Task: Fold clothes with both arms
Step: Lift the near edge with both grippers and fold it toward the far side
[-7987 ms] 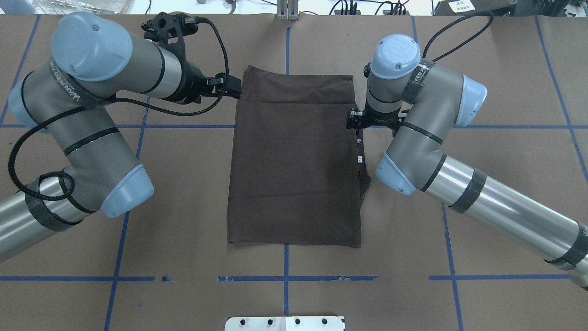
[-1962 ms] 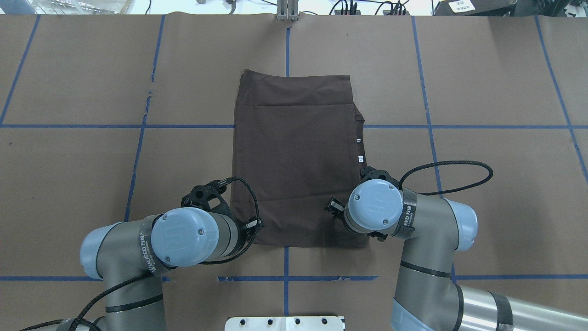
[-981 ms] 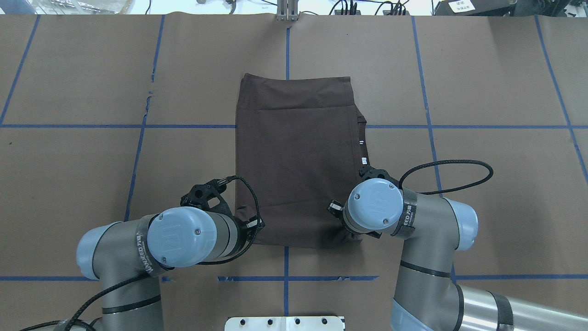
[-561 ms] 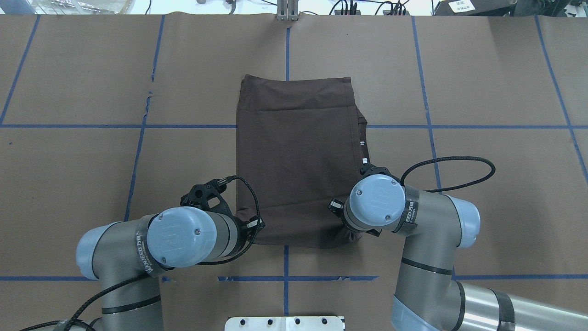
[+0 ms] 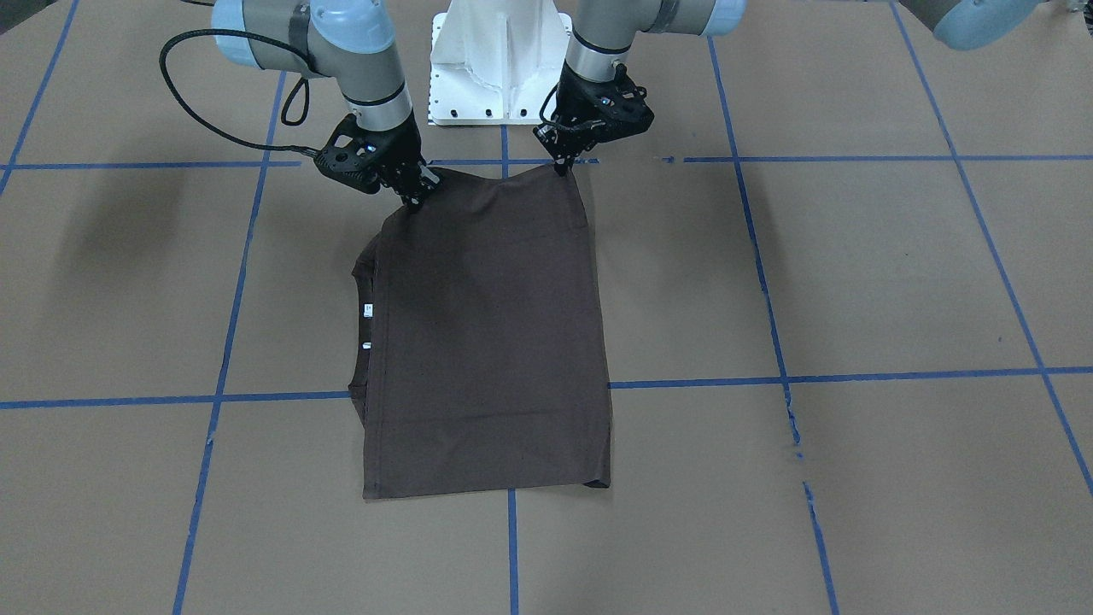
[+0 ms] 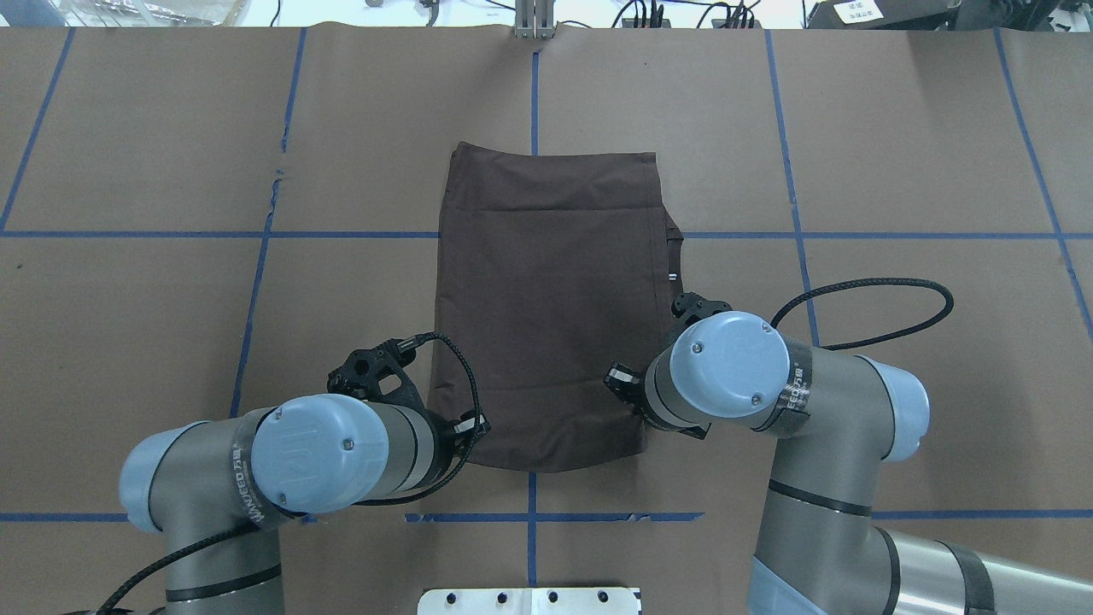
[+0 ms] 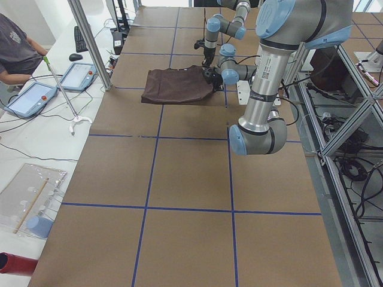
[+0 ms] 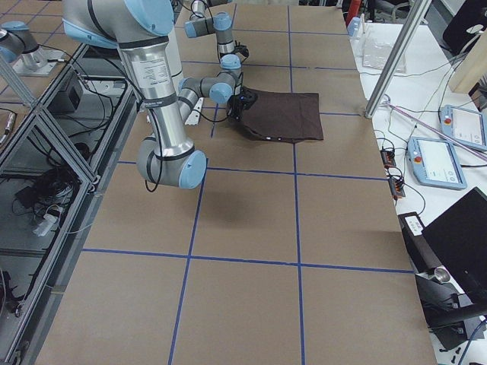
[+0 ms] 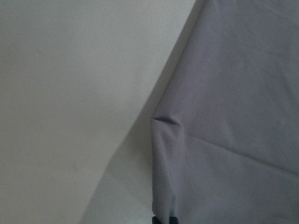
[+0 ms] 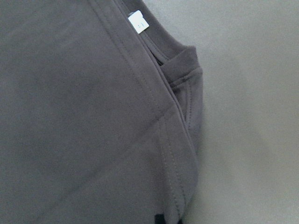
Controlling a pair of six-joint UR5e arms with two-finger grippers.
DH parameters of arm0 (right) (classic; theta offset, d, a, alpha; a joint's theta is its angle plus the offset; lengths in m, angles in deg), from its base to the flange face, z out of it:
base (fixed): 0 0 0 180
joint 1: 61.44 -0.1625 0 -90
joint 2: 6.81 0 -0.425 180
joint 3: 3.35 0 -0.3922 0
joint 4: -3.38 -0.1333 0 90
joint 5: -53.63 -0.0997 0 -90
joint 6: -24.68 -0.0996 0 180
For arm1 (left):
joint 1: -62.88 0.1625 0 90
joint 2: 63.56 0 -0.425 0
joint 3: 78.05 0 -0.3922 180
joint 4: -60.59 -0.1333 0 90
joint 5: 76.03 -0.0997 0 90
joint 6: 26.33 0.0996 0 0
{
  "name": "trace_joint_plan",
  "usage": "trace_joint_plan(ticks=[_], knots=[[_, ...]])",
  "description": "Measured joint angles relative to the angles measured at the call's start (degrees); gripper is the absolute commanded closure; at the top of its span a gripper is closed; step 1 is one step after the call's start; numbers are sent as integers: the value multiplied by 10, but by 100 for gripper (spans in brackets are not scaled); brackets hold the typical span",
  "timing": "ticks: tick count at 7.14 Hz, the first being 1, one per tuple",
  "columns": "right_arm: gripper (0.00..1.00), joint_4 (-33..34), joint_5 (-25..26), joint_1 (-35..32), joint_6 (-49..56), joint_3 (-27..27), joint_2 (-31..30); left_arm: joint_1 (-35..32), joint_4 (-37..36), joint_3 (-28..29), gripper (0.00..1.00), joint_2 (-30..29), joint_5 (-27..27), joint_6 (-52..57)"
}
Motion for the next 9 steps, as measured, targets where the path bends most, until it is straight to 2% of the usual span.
trace_joint_plan(ticks=[3,5,7,9], knots=[[100,-1,-40,11,1,-86,-52,56,-99,-121,100,17,1,0],[100,-1,-54,13,5,-104,-51,66,-115,-145,100,23,7,3],[100,-1,-54,-26,18,-65,-3,24,-115,-145,100,17,10,32],[100,0,-68,-88,40,3,52,-54,-109,-104,100,-10,27,68]])
